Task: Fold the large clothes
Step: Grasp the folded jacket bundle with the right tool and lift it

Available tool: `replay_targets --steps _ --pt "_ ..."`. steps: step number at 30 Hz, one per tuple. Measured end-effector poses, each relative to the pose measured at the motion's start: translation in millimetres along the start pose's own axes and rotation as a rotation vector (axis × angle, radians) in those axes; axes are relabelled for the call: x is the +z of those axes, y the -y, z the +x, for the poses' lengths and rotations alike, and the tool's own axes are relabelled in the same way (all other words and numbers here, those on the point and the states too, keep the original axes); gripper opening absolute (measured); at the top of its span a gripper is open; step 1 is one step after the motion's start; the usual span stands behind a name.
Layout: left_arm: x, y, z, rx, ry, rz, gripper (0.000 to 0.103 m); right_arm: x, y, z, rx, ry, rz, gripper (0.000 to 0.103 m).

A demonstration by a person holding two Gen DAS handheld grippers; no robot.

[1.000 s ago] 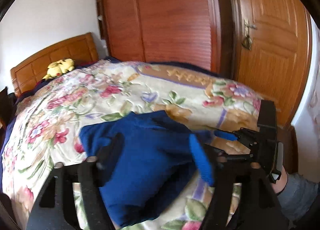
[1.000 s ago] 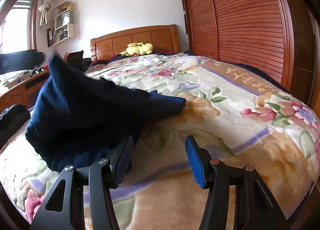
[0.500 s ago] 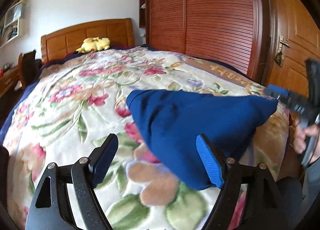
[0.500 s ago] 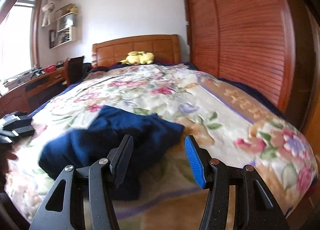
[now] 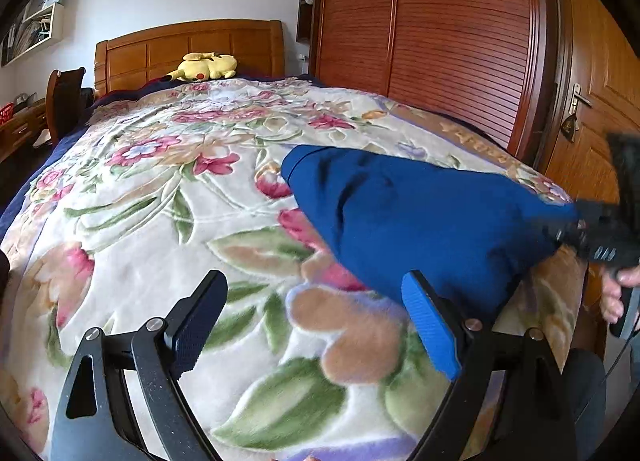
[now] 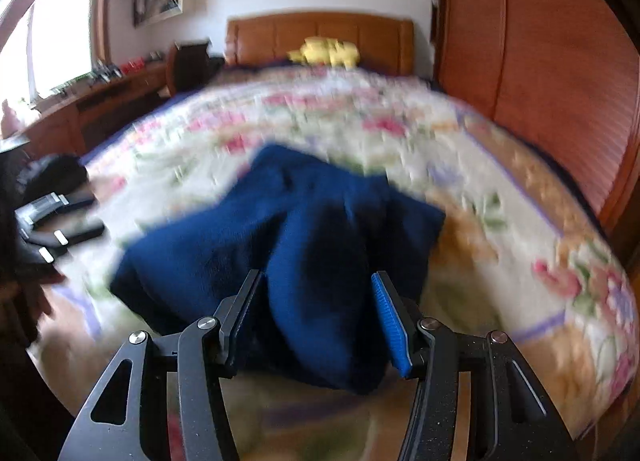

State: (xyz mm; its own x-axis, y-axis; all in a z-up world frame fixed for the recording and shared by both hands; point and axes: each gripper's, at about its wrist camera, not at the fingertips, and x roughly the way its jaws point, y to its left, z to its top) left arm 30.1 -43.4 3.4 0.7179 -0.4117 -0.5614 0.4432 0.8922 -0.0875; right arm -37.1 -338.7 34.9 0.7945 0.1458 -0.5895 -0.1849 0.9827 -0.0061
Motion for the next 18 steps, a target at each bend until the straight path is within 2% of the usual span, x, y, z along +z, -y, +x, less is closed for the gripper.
replay_targets --steps 3,7,12,18 --pt "-0.6 -0.8 -3.3 0.000 0.004 0.008 0.090 -17.2 11.5 14.6 -0.040 -0.056 0.027 0.056" --pt "-0.1 -2.8 -5.5 -0.004 0.010 0.001 0.090 -17.3 20.3 14.0 -0.036 -0.040 0.085 0.068" --pt "-0.1 -3.5 -5.8 0.000 0.009 0.002 0.090 -16.0 23.0 28.0 -0.002 -0.055 0.108 0.072" --pt "-0.7 -5.9 -2.8 0.006 -0.002 -0.002 0.090 -30.8 25.3 33.4 0.061 -0.072 0.165 0.073"
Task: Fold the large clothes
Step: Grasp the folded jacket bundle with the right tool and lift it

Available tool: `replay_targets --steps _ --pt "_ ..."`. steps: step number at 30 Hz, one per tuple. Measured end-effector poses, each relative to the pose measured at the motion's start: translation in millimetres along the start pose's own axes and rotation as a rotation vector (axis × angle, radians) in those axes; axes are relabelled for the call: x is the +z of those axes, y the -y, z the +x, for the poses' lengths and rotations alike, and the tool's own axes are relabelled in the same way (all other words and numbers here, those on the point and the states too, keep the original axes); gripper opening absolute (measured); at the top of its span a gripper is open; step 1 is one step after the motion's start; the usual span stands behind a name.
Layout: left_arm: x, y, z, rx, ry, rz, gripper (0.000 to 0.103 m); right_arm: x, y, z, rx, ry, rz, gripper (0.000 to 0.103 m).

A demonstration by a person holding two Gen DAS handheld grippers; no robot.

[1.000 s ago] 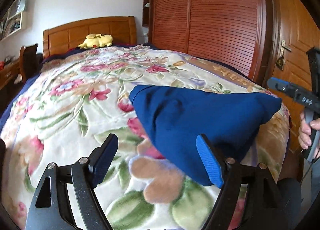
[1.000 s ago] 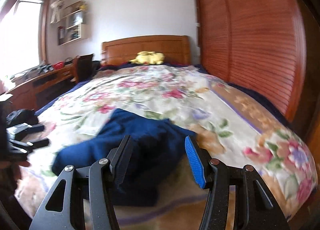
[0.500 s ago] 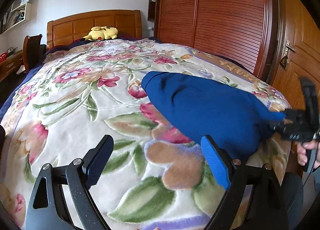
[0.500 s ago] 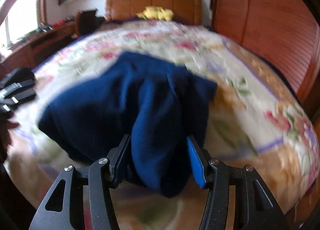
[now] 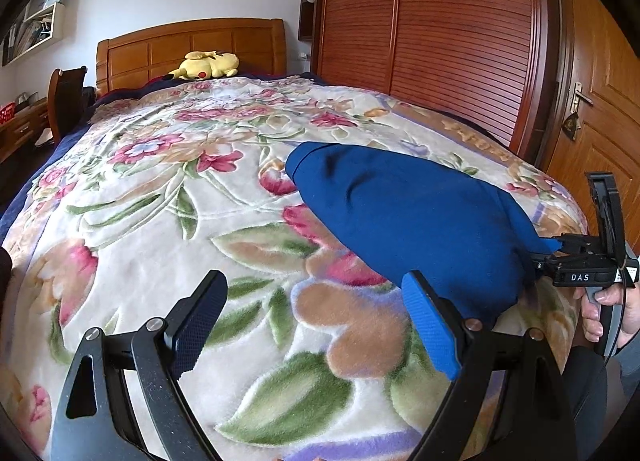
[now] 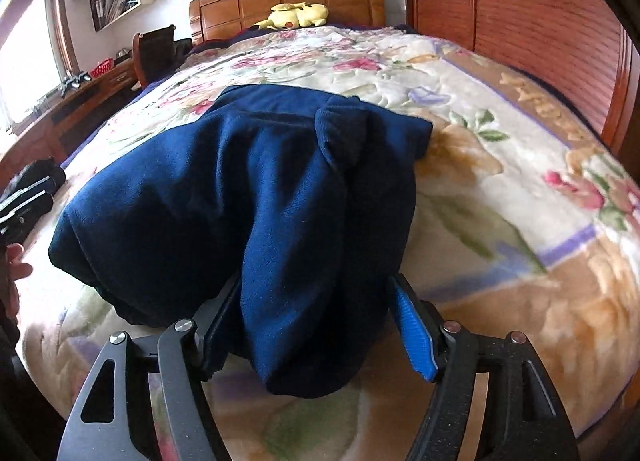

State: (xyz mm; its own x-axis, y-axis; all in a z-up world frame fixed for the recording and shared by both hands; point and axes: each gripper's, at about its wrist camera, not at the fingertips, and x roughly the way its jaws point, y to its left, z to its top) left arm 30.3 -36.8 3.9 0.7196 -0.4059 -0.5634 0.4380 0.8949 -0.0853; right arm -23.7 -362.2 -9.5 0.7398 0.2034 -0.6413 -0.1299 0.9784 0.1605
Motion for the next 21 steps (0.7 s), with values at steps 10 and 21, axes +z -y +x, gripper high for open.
replay_targets --steps 10,21 --pt "0.5 7.4 9.1 0.004 -0.019 0.007 0.090 0.6 10.0 2.1 0.152 0.003 0.033 0.029" --pt "32.7 8.2 55.4 0.027 -0.080 0.006 0.090 19.4 25.6 -37.0 0.066 0.175 -0.109 0.009"
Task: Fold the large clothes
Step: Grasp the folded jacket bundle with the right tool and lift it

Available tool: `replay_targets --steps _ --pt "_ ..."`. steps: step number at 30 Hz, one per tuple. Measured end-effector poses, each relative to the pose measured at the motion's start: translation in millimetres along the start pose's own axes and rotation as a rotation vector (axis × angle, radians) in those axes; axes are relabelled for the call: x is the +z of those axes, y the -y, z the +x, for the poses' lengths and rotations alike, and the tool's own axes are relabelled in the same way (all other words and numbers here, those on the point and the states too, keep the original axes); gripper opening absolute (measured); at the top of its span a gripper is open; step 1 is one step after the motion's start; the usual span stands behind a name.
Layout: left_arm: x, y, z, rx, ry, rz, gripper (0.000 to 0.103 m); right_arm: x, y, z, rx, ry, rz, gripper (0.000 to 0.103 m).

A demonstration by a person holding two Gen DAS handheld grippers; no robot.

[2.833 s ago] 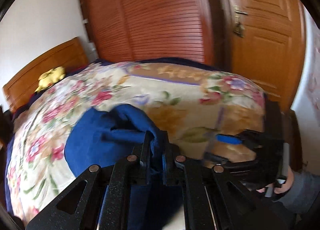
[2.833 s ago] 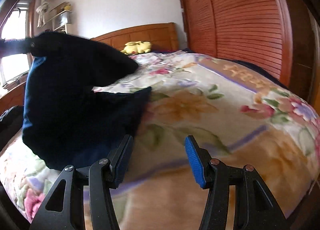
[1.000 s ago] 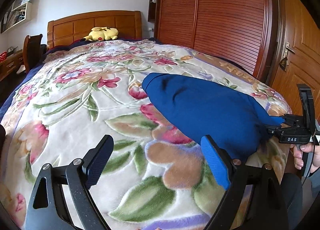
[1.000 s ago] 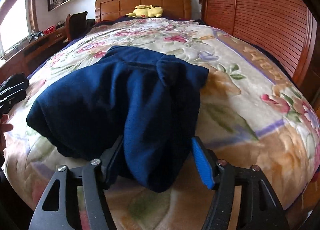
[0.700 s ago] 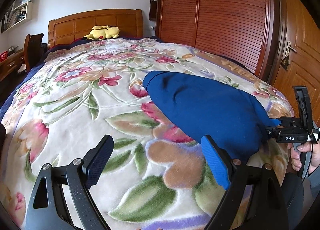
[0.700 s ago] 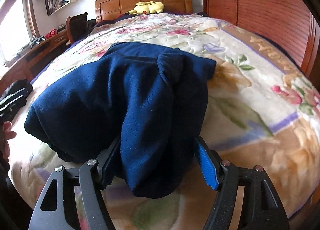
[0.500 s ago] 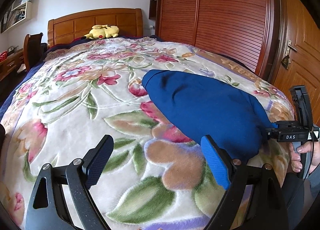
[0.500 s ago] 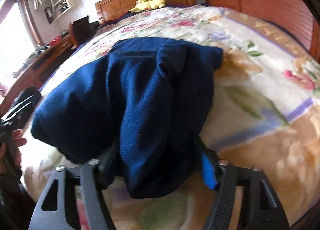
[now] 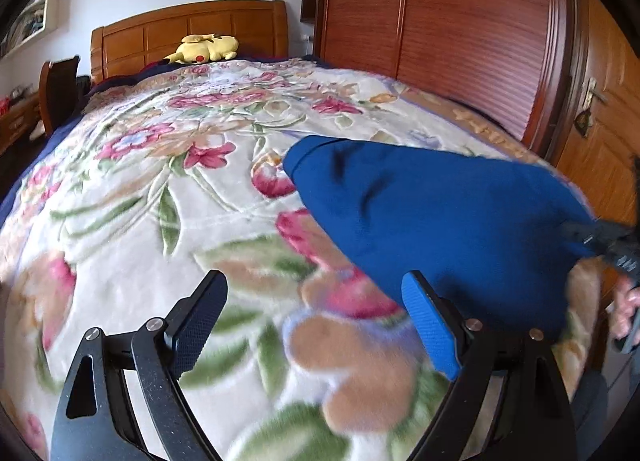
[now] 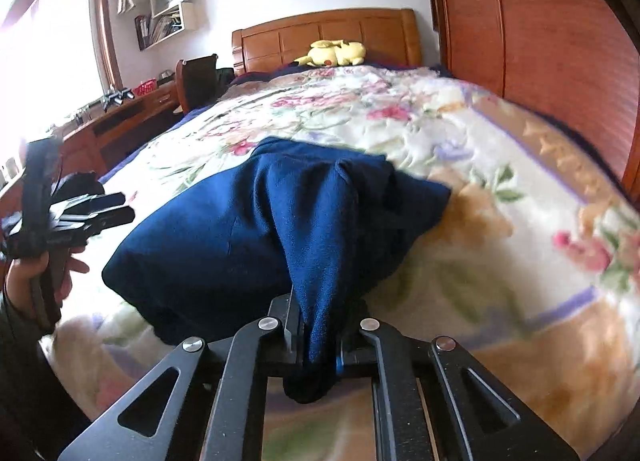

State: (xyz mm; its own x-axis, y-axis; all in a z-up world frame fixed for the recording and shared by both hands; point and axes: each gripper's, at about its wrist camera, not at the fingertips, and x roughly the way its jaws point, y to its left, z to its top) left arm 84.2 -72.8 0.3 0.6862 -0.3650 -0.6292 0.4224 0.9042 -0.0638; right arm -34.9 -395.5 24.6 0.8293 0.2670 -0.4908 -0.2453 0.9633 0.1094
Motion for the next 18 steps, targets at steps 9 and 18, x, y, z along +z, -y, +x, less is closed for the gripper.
replay_targets --steps 9,18 --pt "51.5 5.1 53.6 0.028 -0.028 0.031 0.090 3.3 27.0 9.5 0.064 -0.045 0.042 0.012" --pt "50.5 6.6 69.5 0.015 -0.034 0.040 0.090 -13.5 15.7 -6.7 -0.105 -0.036 0.053 0.054"
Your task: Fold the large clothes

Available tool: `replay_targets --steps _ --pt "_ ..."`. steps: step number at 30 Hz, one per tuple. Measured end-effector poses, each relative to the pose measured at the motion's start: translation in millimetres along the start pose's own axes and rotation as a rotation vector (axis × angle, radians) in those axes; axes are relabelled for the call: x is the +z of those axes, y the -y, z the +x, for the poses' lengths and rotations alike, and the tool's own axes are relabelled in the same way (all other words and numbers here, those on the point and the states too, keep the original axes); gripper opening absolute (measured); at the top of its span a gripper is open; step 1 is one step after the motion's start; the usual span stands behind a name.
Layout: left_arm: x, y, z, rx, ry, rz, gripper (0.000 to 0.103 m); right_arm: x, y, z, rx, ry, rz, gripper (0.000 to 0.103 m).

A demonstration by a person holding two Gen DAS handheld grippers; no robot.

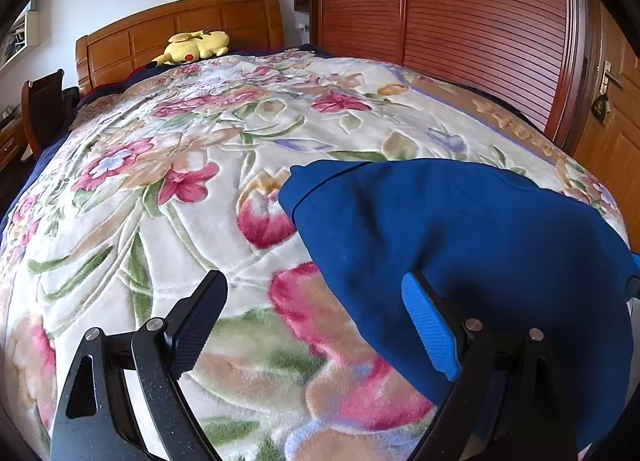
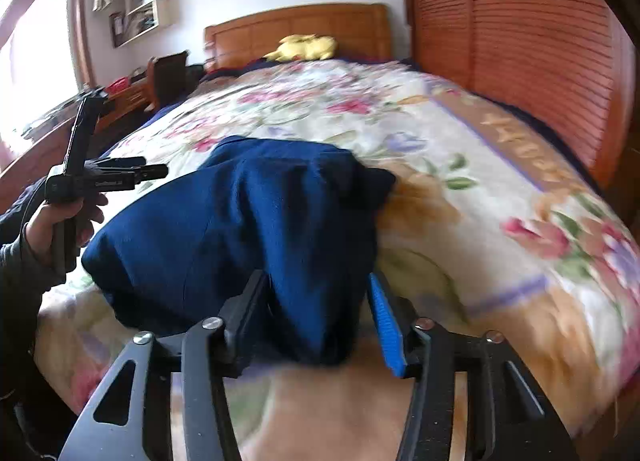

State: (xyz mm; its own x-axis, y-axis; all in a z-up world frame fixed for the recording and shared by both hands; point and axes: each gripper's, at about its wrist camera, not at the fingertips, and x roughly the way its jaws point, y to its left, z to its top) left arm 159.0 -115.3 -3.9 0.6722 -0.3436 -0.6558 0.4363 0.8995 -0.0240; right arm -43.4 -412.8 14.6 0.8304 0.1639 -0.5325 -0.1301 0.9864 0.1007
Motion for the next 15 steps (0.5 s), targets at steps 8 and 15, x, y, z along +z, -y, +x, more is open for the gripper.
replay_targets --steps 8,15 --pt "1.8 -8.2 4.0 -0.033 -0.001 -0.018 0.090 -30.7 -34.3 -10.7 0.047 -0.052 0.032 0.054" --pt "6.7 -11.7 4.5 -0.035 0.005 -0.007 0.090 -30.2 -33.4 35.8 0.032 -0.041 0.160 0.054"
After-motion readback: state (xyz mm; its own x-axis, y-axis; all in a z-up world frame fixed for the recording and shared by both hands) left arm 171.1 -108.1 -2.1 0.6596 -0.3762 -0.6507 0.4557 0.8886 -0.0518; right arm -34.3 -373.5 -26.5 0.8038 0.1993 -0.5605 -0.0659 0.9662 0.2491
